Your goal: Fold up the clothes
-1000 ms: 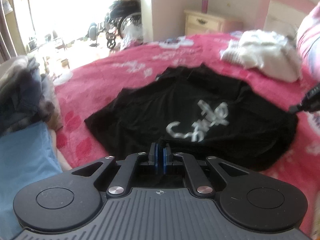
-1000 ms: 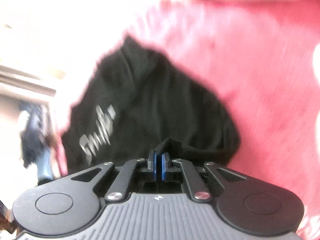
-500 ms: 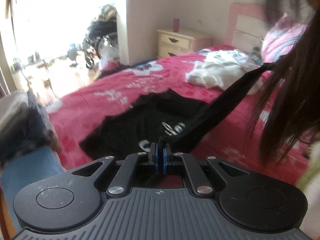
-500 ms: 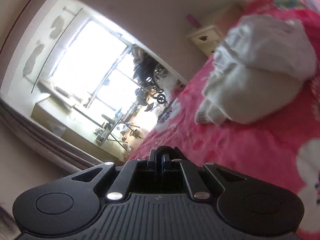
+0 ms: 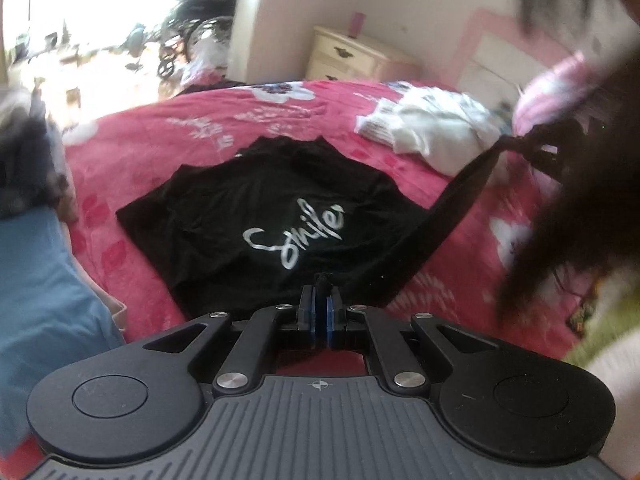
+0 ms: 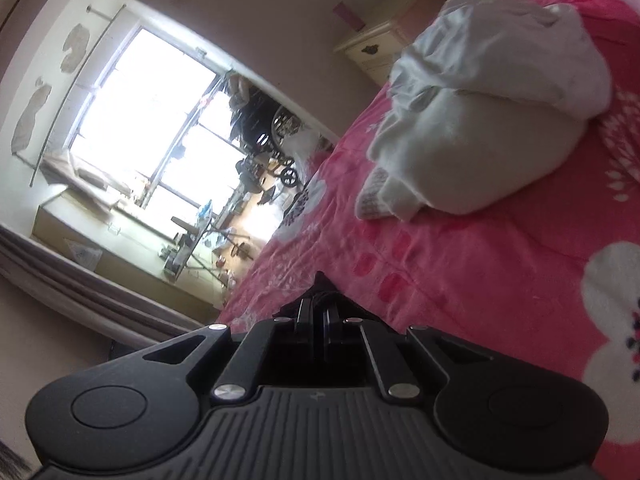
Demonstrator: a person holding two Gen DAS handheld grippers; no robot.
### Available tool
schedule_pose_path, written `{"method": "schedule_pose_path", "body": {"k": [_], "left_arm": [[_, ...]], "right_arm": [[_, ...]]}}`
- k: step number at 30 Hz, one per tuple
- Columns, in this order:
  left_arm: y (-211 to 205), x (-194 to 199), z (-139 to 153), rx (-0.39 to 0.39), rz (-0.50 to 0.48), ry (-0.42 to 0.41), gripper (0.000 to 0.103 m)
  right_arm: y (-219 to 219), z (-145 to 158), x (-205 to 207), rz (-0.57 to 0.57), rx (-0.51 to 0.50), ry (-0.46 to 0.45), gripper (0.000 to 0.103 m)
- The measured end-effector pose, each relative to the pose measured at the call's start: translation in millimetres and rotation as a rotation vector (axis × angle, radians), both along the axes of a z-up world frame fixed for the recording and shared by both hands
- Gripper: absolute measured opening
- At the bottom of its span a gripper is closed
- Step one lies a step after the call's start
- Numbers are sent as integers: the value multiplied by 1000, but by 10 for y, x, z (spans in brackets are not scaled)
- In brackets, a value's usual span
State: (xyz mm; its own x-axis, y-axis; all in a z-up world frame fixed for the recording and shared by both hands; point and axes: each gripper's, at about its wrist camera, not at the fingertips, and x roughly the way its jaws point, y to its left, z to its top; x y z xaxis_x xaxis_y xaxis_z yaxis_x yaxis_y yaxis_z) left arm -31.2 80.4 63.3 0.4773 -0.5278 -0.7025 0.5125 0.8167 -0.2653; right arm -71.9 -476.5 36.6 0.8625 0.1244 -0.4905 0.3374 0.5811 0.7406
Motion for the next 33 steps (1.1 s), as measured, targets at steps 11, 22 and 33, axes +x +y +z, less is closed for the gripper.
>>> {"method": "schedule_pose_path", "body": {"k": [11, 22, 33], "left_arm": [[586, 1339, -516, -128, 397, 96, 3], [905, 2091, -989, -81, 573, 147, 2], [1072, 2308, -1212, -76, 596, 221, 3]], "right_arm": [[282, -238, 1798, 105, -94, 35, 5], [581, -794, 2959, 113, -130, 98, 5], [565, -1160, 3248, 109, -85, 148, 5]]}}
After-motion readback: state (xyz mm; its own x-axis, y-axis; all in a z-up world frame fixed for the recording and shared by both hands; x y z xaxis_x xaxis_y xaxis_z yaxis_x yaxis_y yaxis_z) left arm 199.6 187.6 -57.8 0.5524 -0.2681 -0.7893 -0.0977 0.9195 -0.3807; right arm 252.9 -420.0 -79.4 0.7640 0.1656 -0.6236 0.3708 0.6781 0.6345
